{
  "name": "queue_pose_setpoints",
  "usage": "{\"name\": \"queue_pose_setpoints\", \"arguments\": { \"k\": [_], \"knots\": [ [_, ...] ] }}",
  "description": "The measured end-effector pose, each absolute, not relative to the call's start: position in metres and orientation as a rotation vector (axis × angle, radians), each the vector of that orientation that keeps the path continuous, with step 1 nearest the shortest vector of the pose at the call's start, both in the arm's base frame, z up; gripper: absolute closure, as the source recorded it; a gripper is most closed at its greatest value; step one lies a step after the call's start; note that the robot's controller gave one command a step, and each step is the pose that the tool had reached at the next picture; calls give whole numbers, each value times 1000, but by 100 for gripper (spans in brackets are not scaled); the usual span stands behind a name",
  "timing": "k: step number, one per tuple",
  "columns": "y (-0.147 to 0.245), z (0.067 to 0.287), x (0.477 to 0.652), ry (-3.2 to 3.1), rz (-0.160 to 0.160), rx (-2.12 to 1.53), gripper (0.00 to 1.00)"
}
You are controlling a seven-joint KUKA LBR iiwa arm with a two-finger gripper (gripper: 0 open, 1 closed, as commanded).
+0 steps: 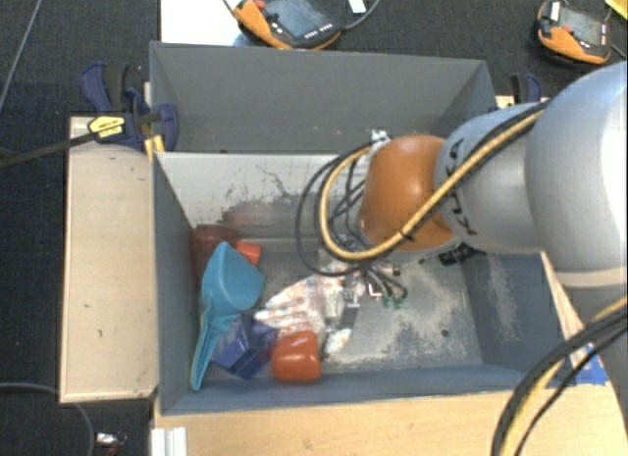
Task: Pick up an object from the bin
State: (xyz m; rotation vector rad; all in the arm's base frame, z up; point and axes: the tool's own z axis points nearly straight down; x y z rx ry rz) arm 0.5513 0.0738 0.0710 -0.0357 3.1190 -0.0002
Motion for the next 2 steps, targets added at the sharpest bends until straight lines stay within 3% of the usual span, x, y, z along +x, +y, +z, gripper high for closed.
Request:
{"name": "queue_pose_setpoints", "arguments": {
  "k": [1, 2],
  "knots": [
    [94, 71, 534, 3103, 6, -334, 0],
    [88, 71, 548, 3109, 4, -204, 0]
  ]
}}
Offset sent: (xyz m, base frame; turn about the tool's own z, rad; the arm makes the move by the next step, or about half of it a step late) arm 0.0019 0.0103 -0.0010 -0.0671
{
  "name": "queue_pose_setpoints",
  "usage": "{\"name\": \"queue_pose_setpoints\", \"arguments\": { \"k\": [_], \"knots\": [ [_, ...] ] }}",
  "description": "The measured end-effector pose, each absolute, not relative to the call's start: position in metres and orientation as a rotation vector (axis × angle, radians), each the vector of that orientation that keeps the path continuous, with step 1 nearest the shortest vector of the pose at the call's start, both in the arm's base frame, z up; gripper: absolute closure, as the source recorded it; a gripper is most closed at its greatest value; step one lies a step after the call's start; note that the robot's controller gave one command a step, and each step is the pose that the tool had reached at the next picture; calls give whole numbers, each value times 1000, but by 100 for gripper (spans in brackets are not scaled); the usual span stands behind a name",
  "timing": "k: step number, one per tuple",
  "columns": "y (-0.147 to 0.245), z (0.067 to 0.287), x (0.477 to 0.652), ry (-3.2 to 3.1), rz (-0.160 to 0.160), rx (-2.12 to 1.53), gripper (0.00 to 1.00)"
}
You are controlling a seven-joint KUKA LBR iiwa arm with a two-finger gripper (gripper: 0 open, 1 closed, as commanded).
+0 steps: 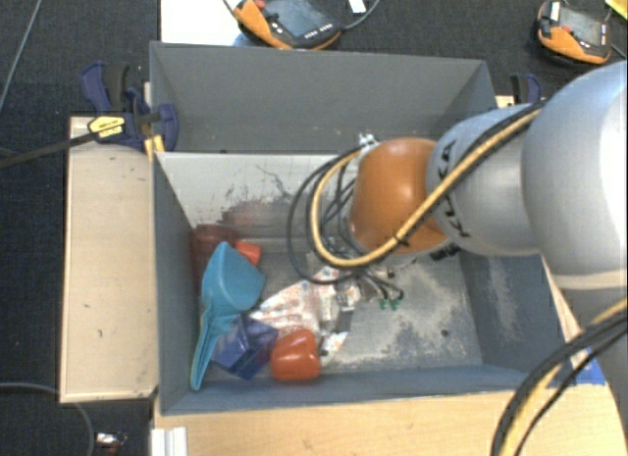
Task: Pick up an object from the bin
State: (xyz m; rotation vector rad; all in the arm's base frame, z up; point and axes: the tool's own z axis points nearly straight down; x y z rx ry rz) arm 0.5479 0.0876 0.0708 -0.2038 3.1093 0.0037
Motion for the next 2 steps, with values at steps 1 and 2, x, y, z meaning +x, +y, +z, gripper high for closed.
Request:
{"name": "queue_pose_setpoints", "arguments": {
  "k": [1, 2],
  "knots": [
    [90, 71, 548, 3109, 4, -210, 0],
    [113, 71, 578, 3105, 6, -195, 0]
  ]
}}
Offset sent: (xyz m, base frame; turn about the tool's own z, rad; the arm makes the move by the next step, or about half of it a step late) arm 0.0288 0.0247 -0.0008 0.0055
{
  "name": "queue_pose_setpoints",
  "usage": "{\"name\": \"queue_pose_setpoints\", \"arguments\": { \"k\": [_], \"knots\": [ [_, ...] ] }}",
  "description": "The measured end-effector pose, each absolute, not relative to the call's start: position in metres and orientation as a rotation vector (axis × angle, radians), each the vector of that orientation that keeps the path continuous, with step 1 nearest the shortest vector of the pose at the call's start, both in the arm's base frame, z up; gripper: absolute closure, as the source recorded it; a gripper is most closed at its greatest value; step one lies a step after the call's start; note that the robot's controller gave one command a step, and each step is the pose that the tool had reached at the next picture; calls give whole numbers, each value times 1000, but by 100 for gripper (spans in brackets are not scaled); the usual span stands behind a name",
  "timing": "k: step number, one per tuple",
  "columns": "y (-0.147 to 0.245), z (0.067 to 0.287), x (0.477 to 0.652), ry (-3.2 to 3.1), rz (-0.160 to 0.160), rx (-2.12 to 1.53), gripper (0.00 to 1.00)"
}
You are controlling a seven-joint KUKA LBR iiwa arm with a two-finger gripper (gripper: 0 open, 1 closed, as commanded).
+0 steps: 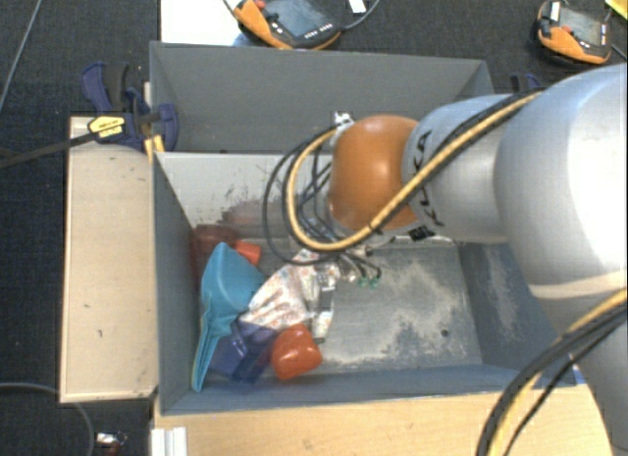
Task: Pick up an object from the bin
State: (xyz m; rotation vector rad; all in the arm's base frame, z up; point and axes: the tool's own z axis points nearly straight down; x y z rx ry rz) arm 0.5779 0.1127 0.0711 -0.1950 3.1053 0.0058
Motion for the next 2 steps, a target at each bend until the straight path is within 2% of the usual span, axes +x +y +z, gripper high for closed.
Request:
{"name": "queue_pose_setpoints", "arguments": {
  "k": [1, 2],
  "knots": [
    [109, 71, 575, 3105, 5, -220, 0],
    [103, 92, 556, 3065, 1, -527, 0]
  ]
}}
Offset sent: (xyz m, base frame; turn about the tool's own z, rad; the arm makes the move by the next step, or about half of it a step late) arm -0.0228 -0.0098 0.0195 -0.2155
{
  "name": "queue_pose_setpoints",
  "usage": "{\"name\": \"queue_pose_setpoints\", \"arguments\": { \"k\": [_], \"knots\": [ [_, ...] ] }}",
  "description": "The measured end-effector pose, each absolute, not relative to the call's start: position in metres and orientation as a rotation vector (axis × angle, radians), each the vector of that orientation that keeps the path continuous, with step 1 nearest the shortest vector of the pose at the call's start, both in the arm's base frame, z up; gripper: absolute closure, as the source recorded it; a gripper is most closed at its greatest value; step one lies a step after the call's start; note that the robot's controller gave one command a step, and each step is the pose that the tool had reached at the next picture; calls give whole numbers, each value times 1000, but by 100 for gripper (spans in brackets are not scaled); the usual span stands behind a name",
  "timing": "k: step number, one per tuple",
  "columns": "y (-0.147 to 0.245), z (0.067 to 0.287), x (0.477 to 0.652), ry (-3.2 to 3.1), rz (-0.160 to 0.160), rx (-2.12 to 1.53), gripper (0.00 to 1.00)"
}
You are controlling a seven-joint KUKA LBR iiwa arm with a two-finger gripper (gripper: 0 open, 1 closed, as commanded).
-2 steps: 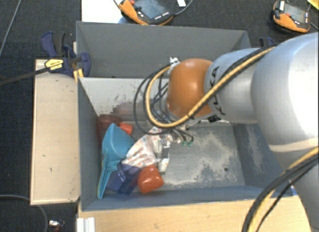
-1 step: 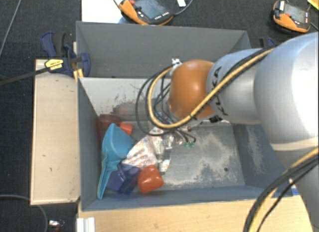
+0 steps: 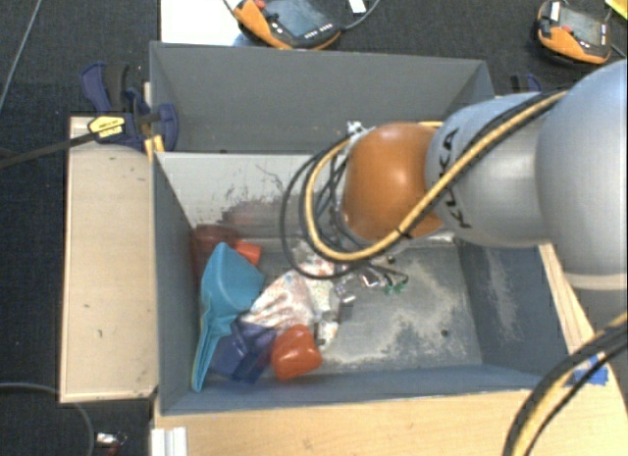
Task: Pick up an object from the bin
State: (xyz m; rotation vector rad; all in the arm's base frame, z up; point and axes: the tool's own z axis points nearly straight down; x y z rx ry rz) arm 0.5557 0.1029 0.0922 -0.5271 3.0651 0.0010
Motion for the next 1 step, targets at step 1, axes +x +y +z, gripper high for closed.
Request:
{"name": "queue_pose_setpoints", "arguments": {
  "k": [1],
  "knots": [
    [108, 71, 571, 3098, 5, -270, 0]
  ]
}}
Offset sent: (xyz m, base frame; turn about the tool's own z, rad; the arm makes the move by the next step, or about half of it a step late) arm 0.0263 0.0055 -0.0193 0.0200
